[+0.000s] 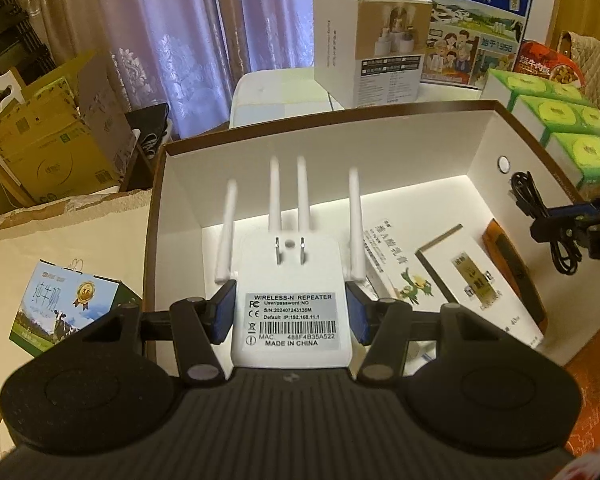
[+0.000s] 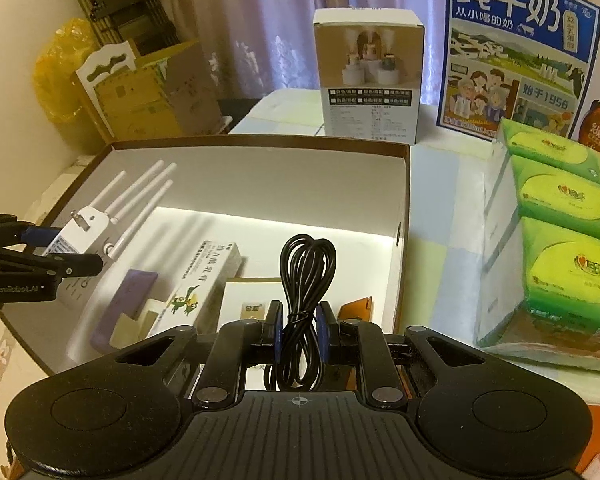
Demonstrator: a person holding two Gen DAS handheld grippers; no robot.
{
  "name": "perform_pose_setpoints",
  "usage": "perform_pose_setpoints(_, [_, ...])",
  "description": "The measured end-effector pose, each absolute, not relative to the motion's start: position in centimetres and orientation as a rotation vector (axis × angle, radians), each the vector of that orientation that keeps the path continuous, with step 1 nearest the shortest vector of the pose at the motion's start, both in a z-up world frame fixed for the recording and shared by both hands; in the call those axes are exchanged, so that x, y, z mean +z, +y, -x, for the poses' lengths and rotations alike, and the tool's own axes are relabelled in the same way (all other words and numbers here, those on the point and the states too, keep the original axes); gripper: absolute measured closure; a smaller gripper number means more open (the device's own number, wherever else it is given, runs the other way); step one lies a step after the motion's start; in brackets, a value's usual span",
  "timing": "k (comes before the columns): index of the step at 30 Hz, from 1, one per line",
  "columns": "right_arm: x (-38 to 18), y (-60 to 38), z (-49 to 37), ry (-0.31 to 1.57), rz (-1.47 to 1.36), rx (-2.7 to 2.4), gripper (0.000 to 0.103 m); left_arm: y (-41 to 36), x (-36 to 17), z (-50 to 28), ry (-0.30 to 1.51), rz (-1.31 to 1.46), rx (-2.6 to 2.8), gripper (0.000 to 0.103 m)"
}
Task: Organize rigid objects
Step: 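Carry the extender with the left gripper while the right gripper carries the cable over the brown box, then open both grippers to drop the extender and cable into the brown box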
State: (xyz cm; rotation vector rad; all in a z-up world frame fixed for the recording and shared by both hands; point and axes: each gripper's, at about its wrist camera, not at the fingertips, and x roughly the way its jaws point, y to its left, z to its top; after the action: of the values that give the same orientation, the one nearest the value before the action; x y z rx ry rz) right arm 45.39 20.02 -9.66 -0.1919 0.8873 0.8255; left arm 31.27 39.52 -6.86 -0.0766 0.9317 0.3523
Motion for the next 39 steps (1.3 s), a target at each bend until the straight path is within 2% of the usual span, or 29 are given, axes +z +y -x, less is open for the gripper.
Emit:
perform_pose_setpoints(2, [-9.8, 20.1, -45.5, 0.892, 0.193, 0.822, 0.089, 39.8, -7.2, -31.7, 0.941, 0.074, 0.358, 0.051])
perform_pose_setpoints(5, [-10.0, 20.2, -45.8, 0.896, 0.193, 0.814, 0.089, 40.0, -7.5, -32.2, 0.944, 0.065, 0.361, 0.061])
perform_pose_setpoints(14, [-9.5, 20.5, -46.1, 0.860, 0.154, 0.817, 0.088, 40.4, -6.9, -32.2, 0.926, 0.095, 0.366, 0.055])
perform_pose_setpoints(21, [-8.9, 20.2, -45.8, 0.844, 0.142, 0.826, 0.067, 39.9, -6.3, -31.5, 0.914, 0.118, 0.364, 0.051])
perform_pose_setpoints(33, [-8.3, 18.9, -43.9, 0.835, 0.116, 0.856, 0.049, 38.2, -4.9, -30.0, 0.893, 0.151, 0.354, 0.050])
perform_pose_setpoints(39, [-7.4, 17.6, -42.3, 0.824, 0.088, 0.877, 0.044, 36.5, -3.6, -28.7, 0.859, 0.176, 0.332, 0.050])
